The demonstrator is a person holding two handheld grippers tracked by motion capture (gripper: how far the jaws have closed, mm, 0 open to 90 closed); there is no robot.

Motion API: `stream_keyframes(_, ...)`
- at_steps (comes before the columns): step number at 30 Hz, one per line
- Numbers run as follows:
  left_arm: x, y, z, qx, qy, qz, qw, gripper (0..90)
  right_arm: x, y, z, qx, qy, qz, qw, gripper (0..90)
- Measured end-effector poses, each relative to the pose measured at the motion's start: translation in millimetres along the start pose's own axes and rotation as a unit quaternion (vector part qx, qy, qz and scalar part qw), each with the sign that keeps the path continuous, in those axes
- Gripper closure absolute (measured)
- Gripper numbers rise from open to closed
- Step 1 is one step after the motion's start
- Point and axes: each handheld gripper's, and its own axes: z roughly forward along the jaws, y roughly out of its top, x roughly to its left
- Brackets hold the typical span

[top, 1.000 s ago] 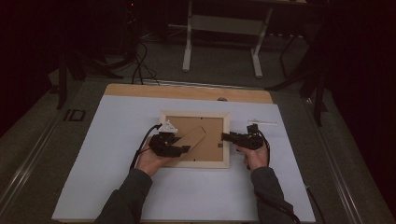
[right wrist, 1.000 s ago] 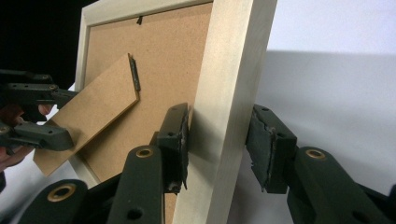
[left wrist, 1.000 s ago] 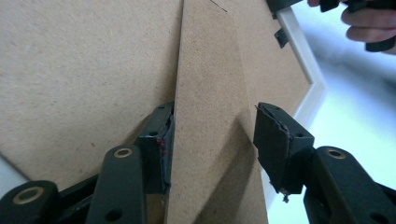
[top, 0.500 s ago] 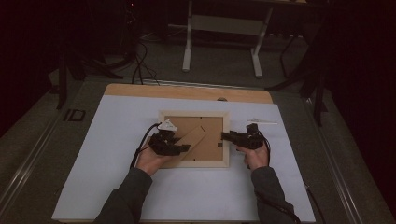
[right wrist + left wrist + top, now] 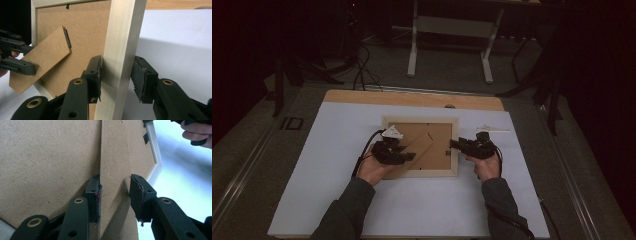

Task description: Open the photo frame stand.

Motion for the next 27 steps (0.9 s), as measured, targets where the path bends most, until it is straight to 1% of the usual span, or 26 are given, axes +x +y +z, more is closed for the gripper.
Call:
stream_keyframes(11, 0.7, 5.5, -0.3, 0.001, 0.001, 0.006, 1.0, 66.6, 3.1, 3.5, -2.9, -0.01, -0.016, -0.014, 0.9997, 61.3)
stream_keyframes(24, 0.9, 11.1, 0.5, 0.009, 0.011, 0.019, 0.9997, 68.2, 7.6, 9.1, -4.9, -0.02, -0.029, -0.037, 0.9987, 62.0)
stream_keyframes(27, 1.4, 12.6, 0.8, 0.009, 0.008, 0.019, 0.9997, 69.1, 7.3, 10.0, -5.4, -0.02, -0.03, -0.039, 0.9986, 62.1)
